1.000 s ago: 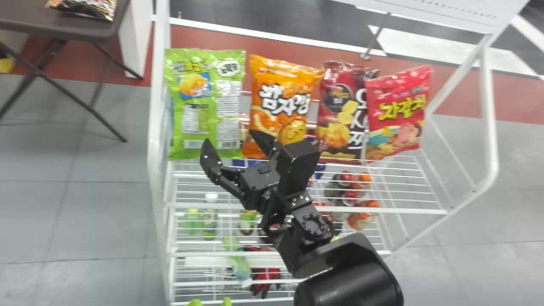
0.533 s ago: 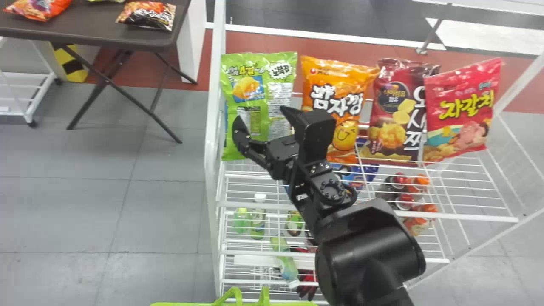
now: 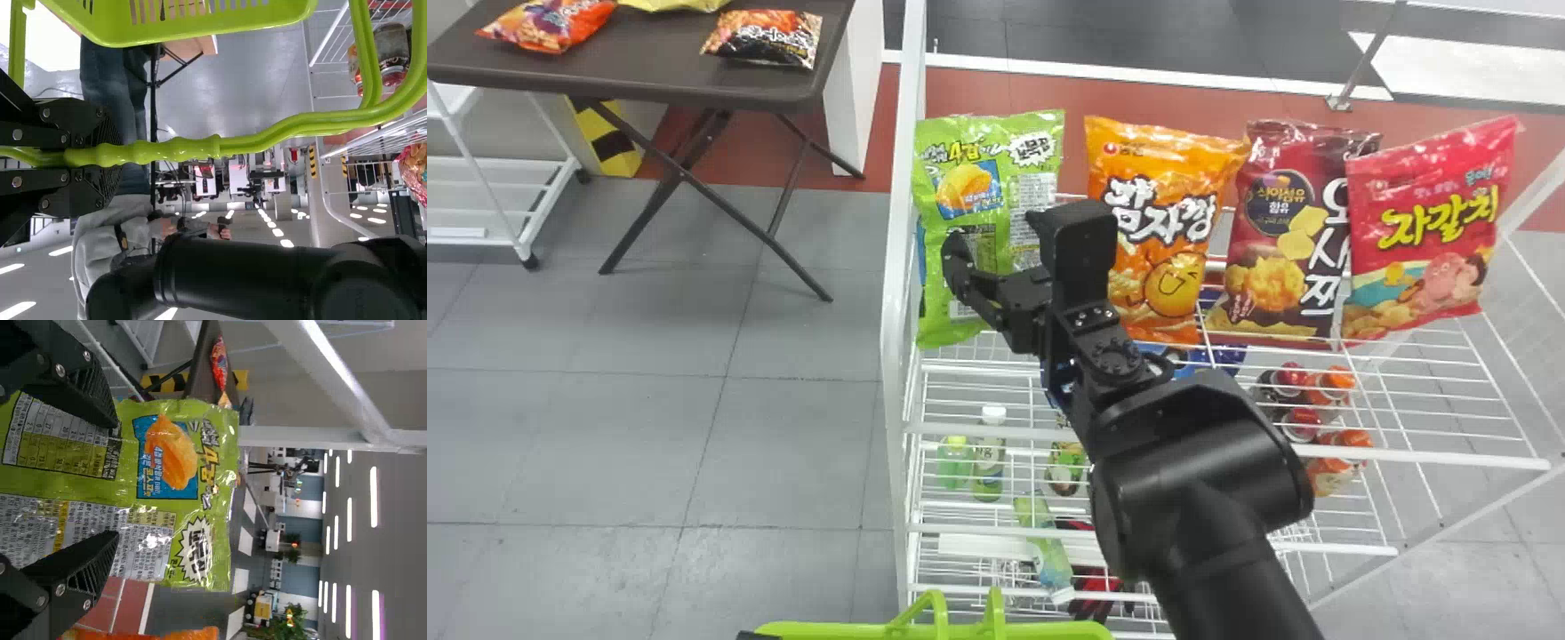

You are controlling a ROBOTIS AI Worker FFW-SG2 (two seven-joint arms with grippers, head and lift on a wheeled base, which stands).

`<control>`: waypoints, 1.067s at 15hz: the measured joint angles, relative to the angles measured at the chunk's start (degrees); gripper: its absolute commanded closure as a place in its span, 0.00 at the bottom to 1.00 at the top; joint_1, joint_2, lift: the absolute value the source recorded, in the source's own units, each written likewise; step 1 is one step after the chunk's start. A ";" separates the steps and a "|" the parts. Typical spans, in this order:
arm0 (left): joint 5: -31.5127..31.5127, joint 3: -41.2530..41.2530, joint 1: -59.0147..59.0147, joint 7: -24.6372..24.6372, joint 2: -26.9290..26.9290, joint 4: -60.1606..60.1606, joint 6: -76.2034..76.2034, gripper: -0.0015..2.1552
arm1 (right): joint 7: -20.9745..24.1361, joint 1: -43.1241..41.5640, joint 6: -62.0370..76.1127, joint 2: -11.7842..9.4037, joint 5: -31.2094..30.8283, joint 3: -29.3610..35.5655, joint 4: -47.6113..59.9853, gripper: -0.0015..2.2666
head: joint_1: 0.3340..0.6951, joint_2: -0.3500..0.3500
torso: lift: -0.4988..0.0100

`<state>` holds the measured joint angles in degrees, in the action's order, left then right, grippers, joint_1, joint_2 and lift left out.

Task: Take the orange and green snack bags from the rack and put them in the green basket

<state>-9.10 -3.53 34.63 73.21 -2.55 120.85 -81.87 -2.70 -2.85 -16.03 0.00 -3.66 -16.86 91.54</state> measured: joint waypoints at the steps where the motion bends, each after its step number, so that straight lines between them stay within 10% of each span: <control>1: -0.03 0.01 0.01 0.00 0.00 0.00 0.00 1.00 | -0.47 -0.30 -0.81 0.00 -0.03 -0.11 -0.17 0.99 | 1.00 0.36 | 0.98; 16: -0.39 -0.34 2.88 -0.09 0.00 2.81 0.88 1.00 | -0.88 16.68 -2.82 -6.83 2.61 0.31 24.83 0.99 | 1.00 0.27 | 0.98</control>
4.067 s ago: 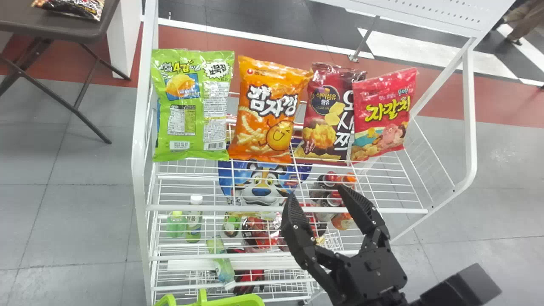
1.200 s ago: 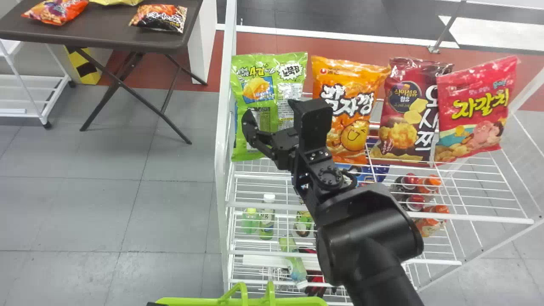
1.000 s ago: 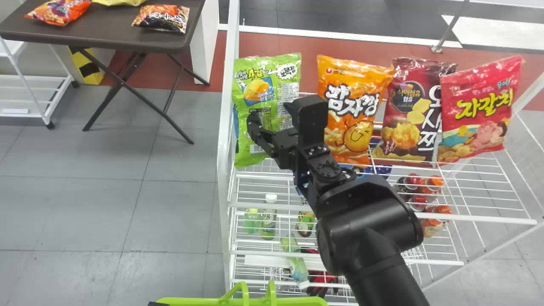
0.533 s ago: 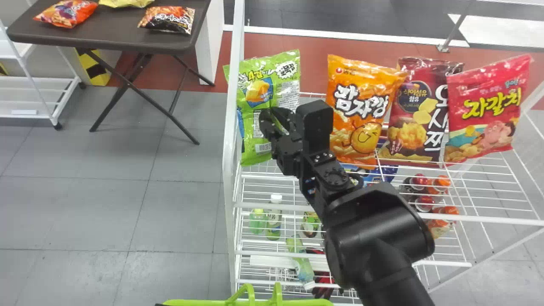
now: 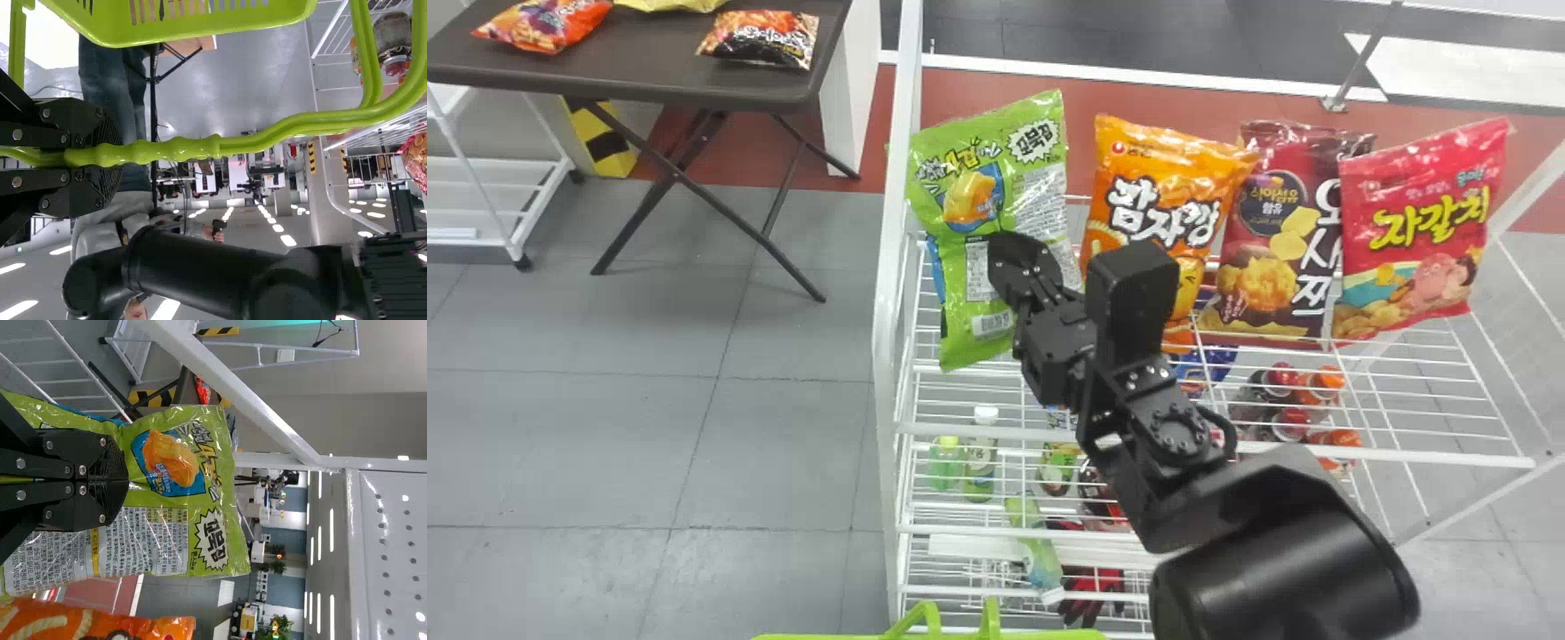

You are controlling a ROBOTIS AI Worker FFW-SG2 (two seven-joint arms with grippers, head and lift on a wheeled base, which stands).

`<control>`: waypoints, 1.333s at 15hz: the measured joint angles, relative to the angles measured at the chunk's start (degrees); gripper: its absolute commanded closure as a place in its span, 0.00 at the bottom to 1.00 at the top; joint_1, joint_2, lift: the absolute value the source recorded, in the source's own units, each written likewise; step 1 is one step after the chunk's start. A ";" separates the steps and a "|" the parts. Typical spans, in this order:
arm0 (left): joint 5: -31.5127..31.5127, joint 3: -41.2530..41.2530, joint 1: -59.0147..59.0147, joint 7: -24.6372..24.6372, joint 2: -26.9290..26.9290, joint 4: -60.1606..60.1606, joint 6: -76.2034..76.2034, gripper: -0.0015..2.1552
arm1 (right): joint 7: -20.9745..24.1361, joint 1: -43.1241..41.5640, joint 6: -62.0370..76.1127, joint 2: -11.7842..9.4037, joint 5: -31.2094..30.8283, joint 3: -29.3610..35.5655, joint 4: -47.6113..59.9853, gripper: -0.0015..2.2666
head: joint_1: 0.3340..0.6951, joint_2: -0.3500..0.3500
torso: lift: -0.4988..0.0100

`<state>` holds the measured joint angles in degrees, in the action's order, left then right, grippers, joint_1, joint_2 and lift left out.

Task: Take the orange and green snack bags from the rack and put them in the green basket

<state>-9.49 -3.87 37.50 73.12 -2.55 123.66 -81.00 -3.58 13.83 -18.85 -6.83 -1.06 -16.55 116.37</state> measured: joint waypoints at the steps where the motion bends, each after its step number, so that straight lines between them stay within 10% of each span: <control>1: 0.00 -0.15 0.08 -0.09 0.00 0.14 0.00 1.00 | -0.47 2.06 -1.80 -0.89 0.80 0.57 3.12 0.99 | 1.00 0.24 | 0.98; 8: -0.01 -1.43 0.55 -0.67 0.19 -0.20 1.29 1.00 | -2.49 18.19 -13.52 -7.21 7.09 8.80 23.23 0.99 | 1.00 0.00 | 0.98; 20: -1.14 -0.08 3.93 0.00 0.61 0.09 6.45 1.00 | -11.33 39.80 -41.22 -16.99 14.40 24.36 41.42 0.99 | 1.00 0.00 | 0.98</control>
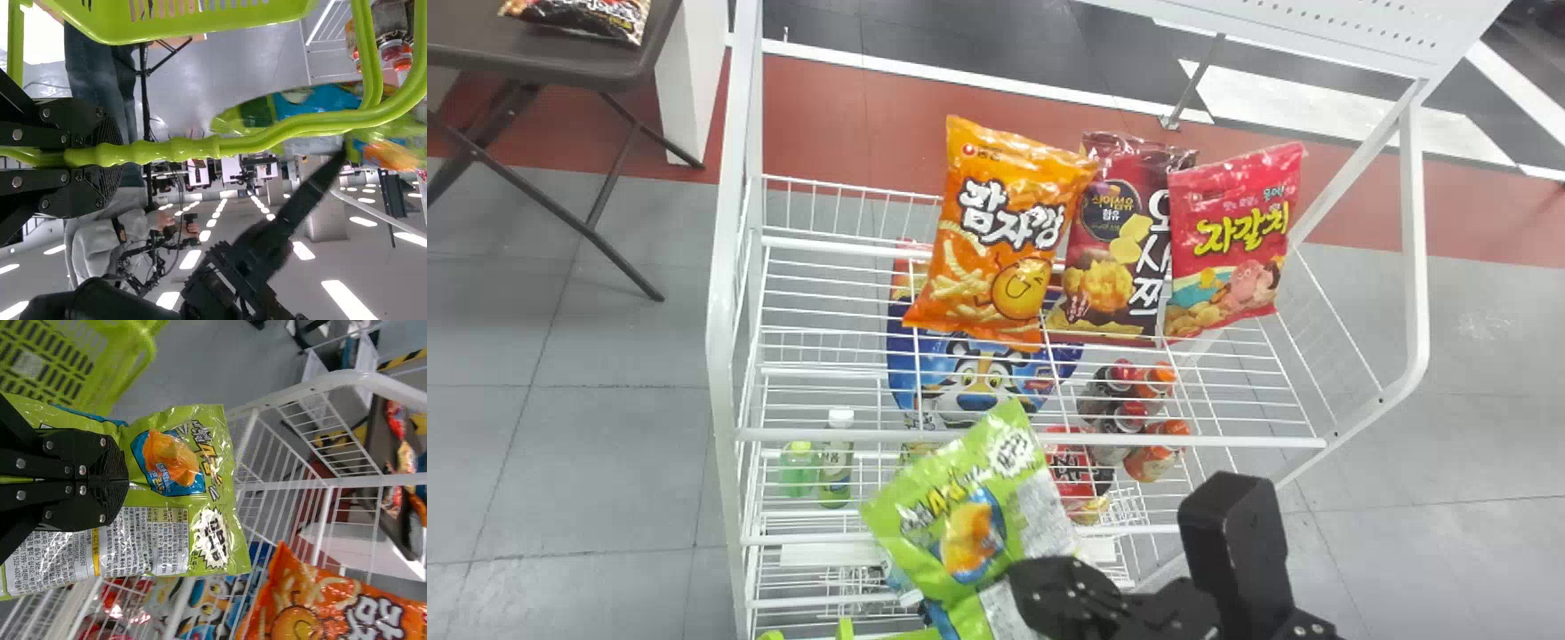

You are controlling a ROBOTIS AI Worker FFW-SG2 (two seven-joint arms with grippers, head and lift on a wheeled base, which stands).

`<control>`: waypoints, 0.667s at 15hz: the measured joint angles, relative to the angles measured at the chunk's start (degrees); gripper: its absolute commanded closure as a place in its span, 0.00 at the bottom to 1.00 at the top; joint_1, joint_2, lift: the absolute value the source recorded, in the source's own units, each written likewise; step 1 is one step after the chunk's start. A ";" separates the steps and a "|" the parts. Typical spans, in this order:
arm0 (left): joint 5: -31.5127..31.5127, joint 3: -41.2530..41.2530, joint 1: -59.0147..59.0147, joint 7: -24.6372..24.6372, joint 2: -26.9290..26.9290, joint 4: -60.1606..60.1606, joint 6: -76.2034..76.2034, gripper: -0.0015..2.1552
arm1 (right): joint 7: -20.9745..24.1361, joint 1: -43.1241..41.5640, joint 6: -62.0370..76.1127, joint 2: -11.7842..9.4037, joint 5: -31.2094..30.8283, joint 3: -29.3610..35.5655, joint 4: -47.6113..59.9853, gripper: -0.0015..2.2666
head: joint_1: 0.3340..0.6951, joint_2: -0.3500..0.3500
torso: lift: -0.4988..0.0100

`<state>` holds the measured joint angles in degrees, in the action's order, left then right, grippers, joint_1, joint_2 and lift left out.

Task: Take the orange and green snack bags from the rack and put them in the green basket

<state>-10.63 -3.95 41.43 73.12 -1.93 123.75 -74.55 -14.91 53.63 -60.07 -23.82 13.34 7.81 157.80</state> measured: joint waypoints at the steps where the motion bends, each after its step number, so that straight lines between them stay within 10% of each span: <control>1: 0.00 0.12 0.20 -0.07 0.00 0.42 -0.05 1.00 | -0.94 1.16 -3.09 -0.90 0.09 1.05 1.11 0.99 | 1.00 0.00 | 0.98; 10: 0.22 0.50 1.04 -0.92 0.54 1.44 -0.30 1.00 | -3.54 1.99 -19.82 -6.09 0.35 -5.00 4.08 0.99 | 1.00 0.00 | 0.98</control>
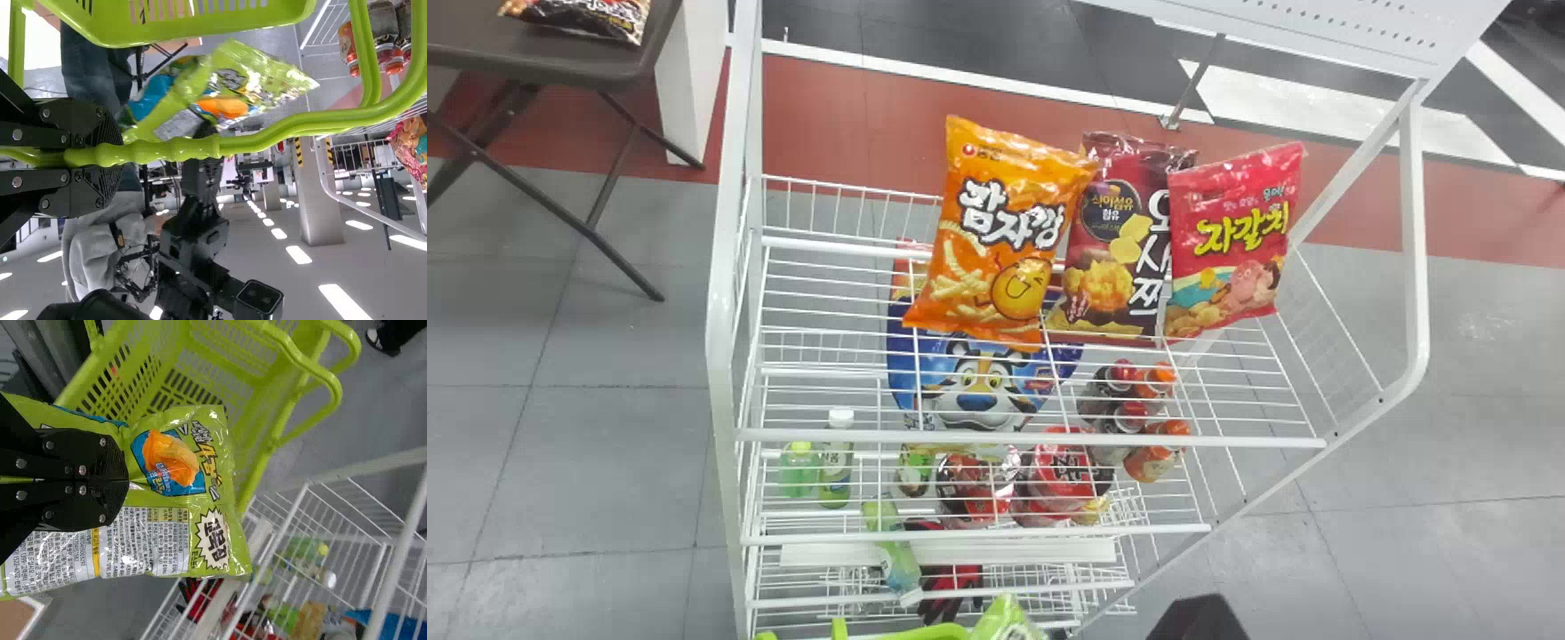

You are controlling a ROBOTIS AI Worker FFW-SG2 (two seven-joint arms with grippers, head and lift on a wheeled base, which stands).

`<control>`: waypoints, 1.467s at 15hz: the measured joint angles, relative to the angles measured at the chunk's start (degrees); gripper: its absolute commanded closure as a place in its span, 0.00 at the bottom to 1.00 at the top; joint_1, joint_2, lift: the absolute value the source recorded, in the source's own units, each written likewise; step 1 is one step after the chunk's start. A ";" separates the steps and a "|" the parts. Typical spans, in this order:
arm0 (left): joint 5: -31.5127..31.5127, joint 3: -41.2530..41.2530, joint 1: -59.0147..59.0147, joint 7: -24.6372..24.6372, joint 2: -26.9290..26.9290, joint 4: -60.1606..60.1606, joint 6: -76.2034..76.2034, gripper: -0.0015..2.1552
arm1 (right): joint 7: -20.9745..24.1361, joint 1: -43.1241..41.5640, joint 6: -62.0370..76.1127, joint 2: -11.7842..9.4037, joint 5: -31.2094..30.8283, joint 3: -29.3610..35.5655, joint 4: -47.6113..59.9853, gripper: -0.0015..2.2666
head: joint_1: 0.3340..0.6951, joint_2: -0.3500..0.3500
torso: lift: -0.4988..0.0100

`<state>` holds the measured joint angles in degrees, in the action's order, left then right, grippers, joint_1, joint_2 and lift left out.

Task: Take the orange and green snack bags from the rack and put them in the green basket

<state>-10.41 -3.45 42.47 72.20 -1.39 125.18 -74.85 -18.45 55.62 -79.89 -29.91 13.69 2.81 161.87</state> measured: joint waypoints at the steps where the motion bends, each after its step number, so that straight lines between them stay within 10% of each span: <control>1: 0.17 -0.19 -0.01 -0.14 0.14 -0.01 0.00 1.00 | -0.01 -0.75 0.11 -0.02 -0.27 -1.85 -0.42 0.99 | 1.00 0.00 | 0.98; 17: 0.83 -0.75 -2.84 -0.65 0.59 -0.46 -3.41 1.00 | 2.70 -22.61 30.32 4.63 -5.65 -29.09 -37.83 0.96 | 1.00 0.00 | 0.98; 18: 0.83 -0.74 -3.00 -0.65 0.58 -0.47 -3.61 1.00 | 2.72 -22.98 30.16 4.72 -5.75 -28.98 -38.45 0.82 | 1.00 0.00 | 0.98; 20: 0.83 -0.79 -3.42 -0.66 0.59 -0.65 -3.88 1.00 | 2.24 -22.86 29.44 4.31 -5.65 -27.97 -38.21 0.04 | 1.00 0.00 | 0.98; 22: 0.83 -0.81 -3.72 -0.66 0.60 -1.04 -3.95 1.00 | 1.85 -21.25 29.11 3.07 -5.51 -26.04 -35.69 0.00 | 1.00 0.00 | 0.98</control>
<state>-9.58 -4.26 38.75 71.54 -0.79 124.15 -78.79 -16.60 34.37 -50.78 -26.83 8.18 -23.23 126.18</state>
